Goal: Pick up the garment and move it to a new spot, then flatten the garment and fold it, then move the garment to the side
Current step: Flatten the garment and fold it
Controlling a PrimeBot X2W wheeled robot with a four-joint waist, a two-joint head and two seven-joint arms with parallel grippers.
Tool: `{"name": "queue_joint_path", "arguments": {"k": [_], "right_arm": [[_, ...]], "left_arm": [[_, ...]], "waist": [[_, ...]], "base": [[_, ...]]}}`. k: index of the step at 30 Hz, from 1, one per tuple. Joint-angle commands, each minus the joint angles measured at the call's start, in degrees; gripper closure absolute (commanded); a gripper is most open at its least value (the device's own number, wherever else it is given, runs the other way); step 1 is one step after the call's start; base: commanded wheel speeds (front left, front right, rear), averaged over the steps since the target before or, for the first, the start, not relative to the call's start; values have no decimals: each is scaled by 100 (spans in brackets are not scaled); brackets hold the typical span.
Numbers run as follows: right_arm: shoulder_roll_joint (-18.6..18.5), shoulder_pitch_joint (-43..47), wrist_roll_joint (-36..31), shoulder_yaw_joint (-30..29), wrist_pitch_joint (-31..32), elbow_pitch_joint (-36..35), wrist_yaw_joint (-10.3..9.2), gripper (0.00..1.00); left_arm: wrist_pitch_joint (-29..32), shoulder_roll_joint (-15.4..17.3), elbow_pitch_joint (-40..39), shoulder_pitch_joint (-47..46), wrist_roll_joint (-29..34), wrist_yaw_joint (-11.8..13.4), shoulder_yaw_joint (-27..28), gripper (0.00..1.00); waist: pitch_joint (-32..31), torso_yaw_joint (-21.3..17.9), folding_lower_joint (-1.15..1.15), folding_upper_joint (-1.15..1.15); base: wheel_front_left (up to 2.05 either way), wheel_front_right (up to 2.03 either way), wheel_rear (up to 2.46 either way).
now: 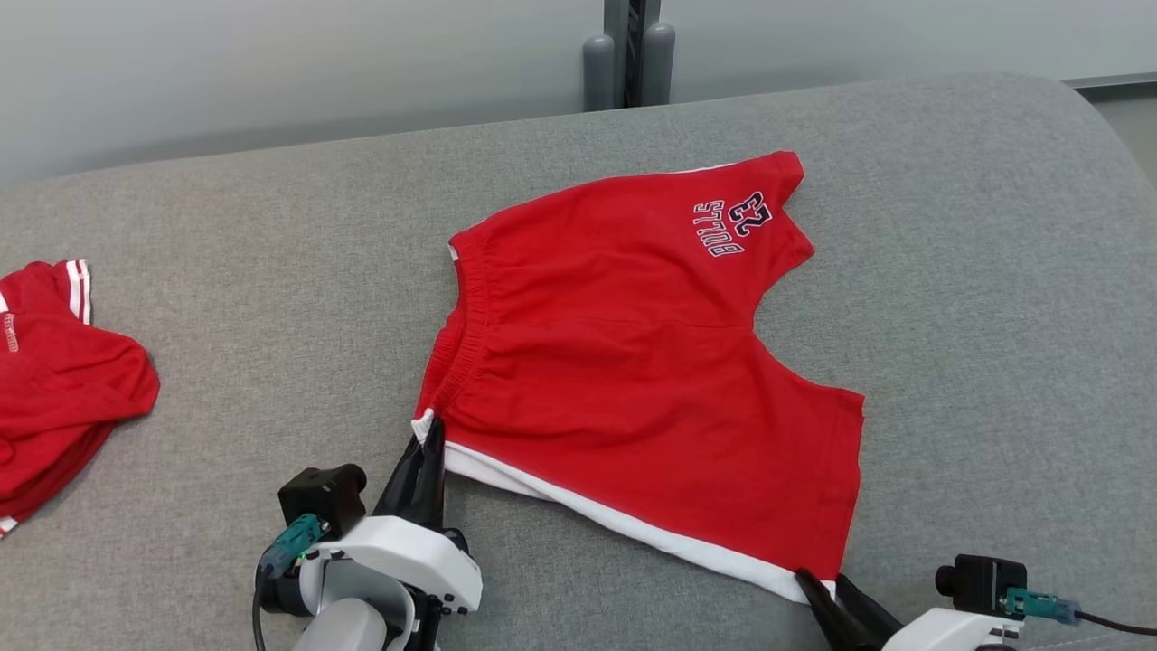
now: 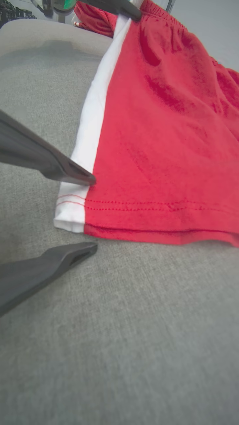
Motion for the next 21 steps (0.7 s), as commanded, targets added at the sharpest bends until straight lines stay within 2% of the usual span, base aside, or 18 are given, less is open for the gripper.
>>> {"name": "queue_joint_path", "arguments": {"k": [1, 2, 6, 11, 17, 21], "right_arm": [[197, 88, 44, 297, 337, 207, -2, 94], [196, 85, 66, 342, 342, 195, -1, 100], [111, 72, 108, 350, 332, 139, -4, 100], [-128, -183, 166, 207, 38, -301, -4, 100], [-381, -436, 75, 39, -146, -753, -2, 100], [-575, -785, -40, -142, -192, -1102, -2, 100]], "left_arm": [[-7, 30, -10, -57, 22, 9, 38, 100], [-7, 30, -5, -58, 29, 13, 49, 100], [-7, 30, 3, -51, 35, 22, 89, 100], [-7, 29, -15, -33, 20, 9, 133, 100], [-4, 27, 29, -90, -220, -226, -26, 100], [208, 30, -135, -239, -457, -396, -22, 100]], "waist": [[6, 2, 0, 0], [7, -1, 0, 0], [-6, -18, 0, 0], [-89, -80, 0, 0], [-233, -115, 0, 0], [-384, -119, 0, 0]], "base": [[0, 0, 0], [0, 0, 0], [0, 0, 0], [0, 0, 0], [0, 0, 0], [0, 0, 0]]}}
